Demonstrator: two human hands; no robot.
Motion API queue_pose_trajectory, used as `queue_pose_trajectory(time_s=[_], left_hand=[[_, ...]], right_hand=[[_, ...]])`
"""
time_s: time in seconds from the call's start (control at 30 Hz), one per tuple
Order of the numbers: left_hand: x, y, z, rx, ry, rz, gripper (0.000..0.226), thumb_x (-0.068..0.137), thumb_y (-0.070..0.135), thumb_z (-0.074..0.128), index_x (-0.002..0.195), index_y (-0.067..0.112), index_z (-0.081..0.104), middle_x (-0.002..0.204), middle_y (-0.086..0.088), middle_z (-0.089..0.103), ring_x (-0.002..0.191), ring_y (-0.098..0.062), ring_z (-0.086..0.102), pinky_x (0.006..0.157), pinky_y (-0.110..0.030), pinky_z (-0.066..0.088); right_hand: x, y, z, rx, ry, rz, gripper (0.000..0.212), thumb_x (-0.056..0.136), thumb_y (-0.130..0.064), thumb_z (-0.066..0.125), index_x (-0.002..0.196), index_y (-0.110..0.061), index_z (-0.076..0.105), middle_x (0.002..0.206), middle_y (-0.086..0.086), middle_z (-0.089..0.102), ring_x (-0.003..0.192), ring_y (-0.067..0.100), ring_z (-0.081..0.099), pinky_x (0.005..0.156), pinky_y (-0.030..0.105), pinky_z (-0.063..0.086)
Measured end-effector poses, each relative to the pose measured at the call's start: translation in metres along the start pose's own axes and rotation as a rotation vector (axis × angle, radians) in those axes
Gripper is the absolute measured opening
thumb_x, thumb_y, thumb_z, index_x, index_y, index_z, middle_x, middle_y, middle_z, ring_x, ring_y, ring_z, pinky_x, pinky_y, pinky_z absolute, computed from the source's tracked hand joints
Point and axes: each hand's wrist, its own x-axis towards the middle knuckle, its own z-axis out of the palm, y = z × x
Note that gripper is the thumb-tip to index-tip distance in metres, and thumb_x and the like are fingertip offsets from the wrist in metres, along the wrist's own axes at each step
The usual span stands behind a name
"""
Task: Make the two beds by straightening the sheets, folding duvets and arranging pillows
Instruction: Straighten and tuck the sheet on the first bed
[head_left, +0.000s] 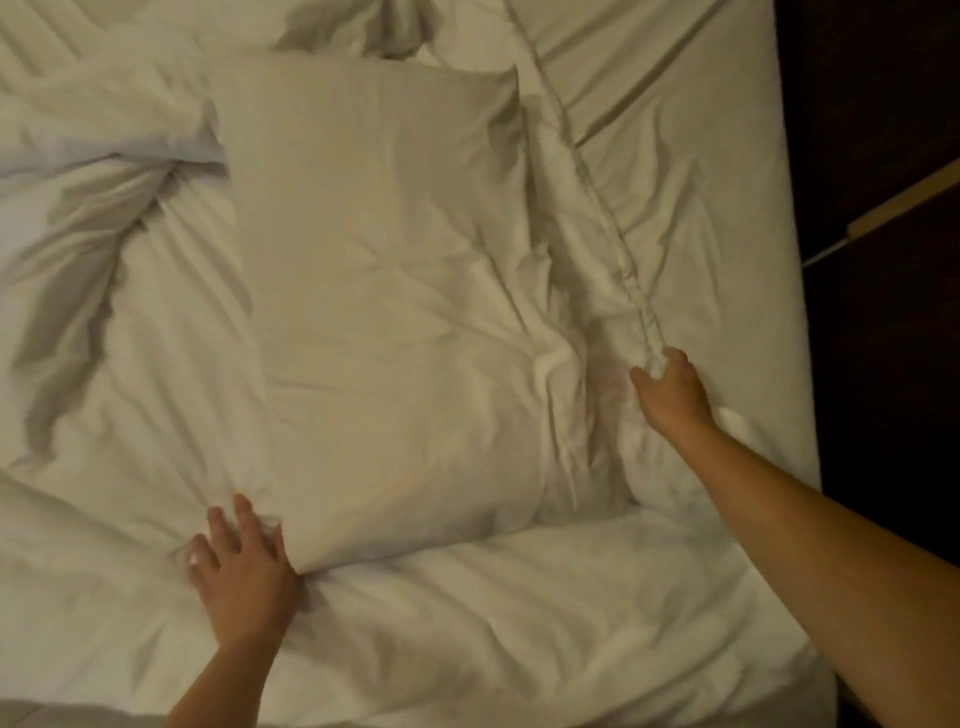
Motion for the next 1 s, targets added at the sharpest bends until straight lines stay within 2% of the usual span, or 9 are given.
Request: queue_pose_trajectory(time_s=[0.13,0.23,0.33,0.4,0.53,0.63,0.73,0.87,1.0], left_hand=[[-0.005,0.0,0.009,0.036,0.06,-0.013,0.093,0.087,0.019,0.073,0.163,0.017,0.018,0.165,-0.025,0.023,0.144,-0.054,0.025,0.12,-0.061,0.017],[-0.01,0.005,0.011,0.027,0.073,-0.016,0.092,0.087,0.024,0.067,0.163,0.019,0.014,0.166,-0.023,0.019,0.146,-0.051,0.021,0.121,-0.06,0.014],[-0.016,0.012,0.012,0.012,0.092,-0.007,0.086,0.088,0.028,0.059,0.163,0.018,0.017,0.165,-0.025,0.02,0.146,-0.053,0.022,0.12,-0.062,0.015],[-0.024,0.019,0.012,-0.009,0.081,-0.016,0.092,0.079,0.039,0.049,0.163,0.017,0.018,0.166,-0.025,0.019,0.147,-0.053,0.02,0.12,-0.063,0.015],[-0.049,0.044,0.014,-0.017,0.068,-0.035,0.099,0.076,0.043,0.055,0.163,0.018,0.015,0.167,-0.022,0.017,0.15,-0.046,0.017,0.121,-0.061,0.017],[-0.074,0.066,0.023,-0.009,0.051,-0.084,0.082,0.084,0.042,0.035,0.157,0.004,0.035,0.167,-0.022,0.021,0.15,-0.044,0.019,0.122,-0.058,0.017],[-0.099,0.09,0.033,-0.038,0.04,-0.18,0.07,0.098,0.04,0.03,0.144,-0.009,0.048,0.165,-0.024,0.025,0.15,-0.044,0.021,0.123,-0.057,0.019],[-0.124,0.11,0.043,-0.045,0.062,-0.19,0.072,0.101,0.045,0.029,0.145,-0.01,0.043,0.159,-0.033,0.03,0.145,-0.049,0.025,0.118,-0.06,0.026],[-0.123,0.09,0.071,0.227,-0.066,-0.14,0.069,0.104,0.047,0.014,0.15,0.004,0.044,0.165,-0.028,0.017,0.151,-0.048,0.008,0.117,-0.057,0.019]], right_hand=[[0.026,0.03,0.002,-0.035,-0.054,0.049,0.064,0.09,-0.042,0.063,0.137,-0.004,0.042,0.134,0.022,0.054,0.115,0.041,0.058,0.095,0.047,0.05],[0.044,0.042,0.005,-0.12,-0.023,0.017,0.059,0.087,-0.042,0.069,0.126,-0.001,0.053,0.125,0.024,0.06,0.108,0.041,0.061,0.088,0.044,0.051],[0.056,0.051,-0.002,-0.199,0.013,-0.091,0.029,0.091,-0.033,0.067,0.099,-0.005,0.064,0.104,0.022,0.068,0.09,0.037,0.064,0.07,0.036,0.046],[0.063,0.056,-0.017,-0.211,0.092,-0.121,0.019,0.094,-0.028,0.063,0.086,-0.012,0.06,0.096,0.019,0.068,0.081,0.033,0.061,0.067,0.033,0.04],[0.075,0.06,-0.059,-0.189,0.243,-0.199,0.012,0.097,-0.022,0.057,0.087,-0.016,0.054,0.096,0.018,0.065,0.084,0.036,0.061,0.067,0.032,0.038],[0.087,0.064,-0.094,-0.169,0.325,-0.27,0.015,0.097,-0.016,0.054,0.083,-0.016,0.048,0.094,0.02,0.063,0.081,0.035,0.059,0.066,0.035,0.044],[0.1,0.074,-0.135,-0.173,0.349,-0.321,0.019,0.099,-0.018,0.052,0.082,-0.011,0.048,0.093,0.023,0.061,0.083,0.039,0.06,0.072,0.044,0.051],[0.114,0.097,-0.184,-0.274,0.337,-0.395,0.018,0.101,-0.018,0.051,0.087,-0.006,0.051,0.094,0.024,0.06,0.085,0.04,0.058,0.072,0.041,0.042],[0.126,0.127,-0.203,-0.279,0.339,-0.391,0.023,0.101,-0.017,0.05,0.081,-0.007,0.046,0.086,0.018,0.056,0.077,0.032,0.054,0.069,0.039,0.043]])
